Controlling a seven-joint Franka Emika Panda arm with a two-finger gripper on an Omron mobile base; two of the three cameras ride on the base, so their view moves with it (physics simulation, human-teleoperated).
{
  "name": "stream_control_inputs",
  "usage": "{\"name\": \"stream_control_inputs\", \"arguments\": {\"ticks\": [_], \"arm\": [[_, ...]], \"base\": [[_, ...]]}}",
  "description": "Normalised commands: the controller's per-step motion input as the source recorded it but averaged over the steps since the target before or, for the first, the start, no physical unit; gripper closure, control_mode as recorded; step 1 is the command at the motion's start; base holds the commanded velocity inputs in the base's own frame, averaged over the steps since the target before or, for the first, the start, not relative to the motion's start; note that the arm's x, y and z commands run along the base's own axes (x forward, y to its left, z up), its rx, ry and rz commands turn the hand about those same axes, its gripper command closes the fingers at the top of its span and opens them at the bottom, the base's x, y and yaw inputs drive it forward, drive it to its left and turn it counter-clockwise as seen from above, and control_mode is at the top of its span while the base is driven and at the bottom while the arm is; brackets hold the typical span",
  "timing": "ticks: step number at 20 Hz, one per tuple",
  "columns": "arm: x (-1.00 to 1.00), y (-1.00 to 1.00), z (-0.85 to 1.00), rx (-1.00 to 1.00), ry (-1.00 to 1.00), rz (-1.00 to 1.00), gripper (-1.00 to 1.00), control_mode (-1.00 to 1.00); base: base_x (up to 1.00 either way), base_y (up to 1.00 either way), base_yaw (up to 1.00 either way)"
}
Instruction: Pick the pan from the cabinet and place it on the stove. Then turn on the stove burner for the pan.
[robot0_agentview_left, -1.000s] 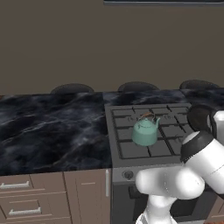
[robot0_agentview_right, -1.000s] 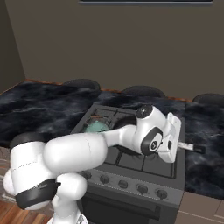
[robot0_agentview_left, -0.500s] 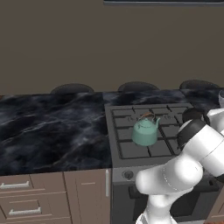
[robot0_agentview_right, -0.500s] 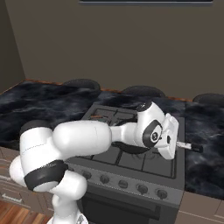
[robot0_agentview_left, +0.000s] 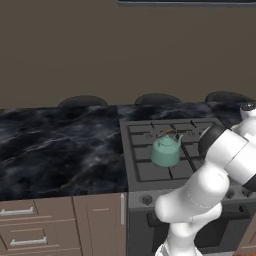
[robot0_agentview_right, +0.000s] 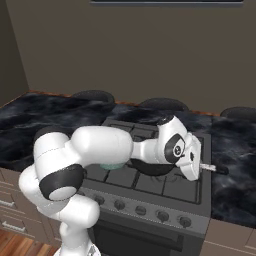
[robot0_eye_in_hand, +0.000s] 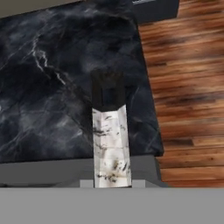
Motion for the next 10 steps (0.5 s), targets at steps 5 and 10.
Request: {"name": "stream_control_inputs", "arguments": {"ticks": [5,10], "arm": [[0.00,-0.04,-0.43,0.00,0.00,0.02,1.00,-1.00],[0.02,-0.05,-0.38,0.00,0.00,0.00,1.00,-1.00]], "base": [[0.00,0.00,0.00],[0.00,0.00,0.00]]}}
